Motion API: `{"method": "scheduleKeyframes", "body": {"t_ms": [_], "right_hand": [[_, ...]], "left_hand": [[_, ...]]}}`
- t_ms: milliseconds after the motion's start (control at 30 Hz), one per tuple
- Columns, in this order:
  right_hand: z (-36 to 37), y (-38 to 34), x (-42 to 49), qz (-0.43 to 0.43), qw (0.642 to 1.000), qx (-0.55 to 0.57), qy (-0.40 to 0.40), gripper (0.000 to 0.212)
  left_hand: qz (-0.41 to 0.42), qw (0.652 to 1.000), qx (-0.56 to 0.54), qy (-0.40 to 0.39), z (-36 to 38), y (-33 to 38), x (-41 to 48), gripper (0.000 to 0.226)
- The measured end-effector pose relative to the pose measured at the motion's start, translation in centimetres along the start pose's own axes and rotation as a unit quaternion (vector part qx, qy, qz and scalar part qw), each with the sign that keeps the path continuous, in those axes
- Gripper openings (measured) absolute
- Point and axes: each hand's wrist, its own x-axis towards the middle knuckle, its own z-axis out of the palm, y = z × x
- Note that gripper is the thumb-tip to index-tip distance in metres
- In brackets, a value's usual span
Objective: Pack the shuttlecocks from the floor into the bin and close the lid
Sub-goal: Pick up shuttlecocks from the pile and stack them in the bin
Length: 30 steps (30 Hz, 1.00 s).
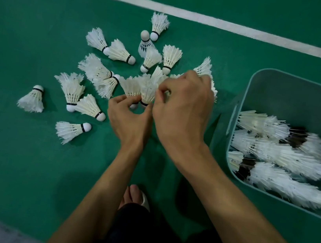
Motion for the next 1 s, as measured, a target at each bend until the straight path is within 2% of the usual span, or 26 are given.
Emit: {"method": "scheduleKeyframes", "body": {"t_ms": [133,233,333,400,533,633,700,767,833,900,1000], "right_hand": [[-7.8,1.1,1.6,0.025,0.993,0.095,0.070,0.007],[-14.9,4.3,2.6,0.062,0.975,0.187,0.099,0.006],[-20.3,9.3,3.0,0.171,0.952,0.241,0.082,0.014],[-22.1,12.6,2.4,0.268,0.923,0.268,0.066,0.016],[-20.9,18.6,1.2,0.426,0.878,0.219,0.016,0.009],[-17.8,22.1,1.7,0.485,0.849,0.207,-0.025,0.022],[-15.9,23.3,2.6,0.505,0.834,0.220,-0.036,0.024],[-14.5,23.8,3.7,0.523,0.817,0.233,-0.064,0.021],[-13.6,24.0,4.4,0.537,0.797,0.251,-0.116,0.009],[-12.5,24.2,4.7,0.541,0.779,0.275,-0.160,0.007],[-10.3,24.0,4.9,0.536,0.769,0.299,-0.177,0.006]], "left_hand": [[0.065,0.997,-0.031,0.019,-0.7,3.8,-2.5,0.032],[0.092,0.991,-0.090,-0.031,0.3,7.1,-5.1,0.033],[0.117,0.981,-0.138,-0.075,1.9,10.1,-8.2,0.030],[0.155,0.974,-0.136,-0.098,2.7,11.9,-10.4,0.028],[0.205,0.958,-0.100,-0.172,3.8,14.1,-13.0,0.011],[0.237,0.943,-0.029,-0.233,4.9,14.4,-14.3,0.009],[0.250,0.921,0.054,-0.294,5.5,14.1,-15.0,0.019],[0.252,0.885,0.166,-0.353,6.2,13.7,-15.5,0.008],[0.229,0.846,0.251,-0.412,6.7,13.0,-15.6,0.017],[0.200,0.817,0.289,-0.457,7.1,12.1,-15.4,0.022],[0.185,0.807,0.304,-0.471,7.4,11.6,-15.2,0.022]]}}
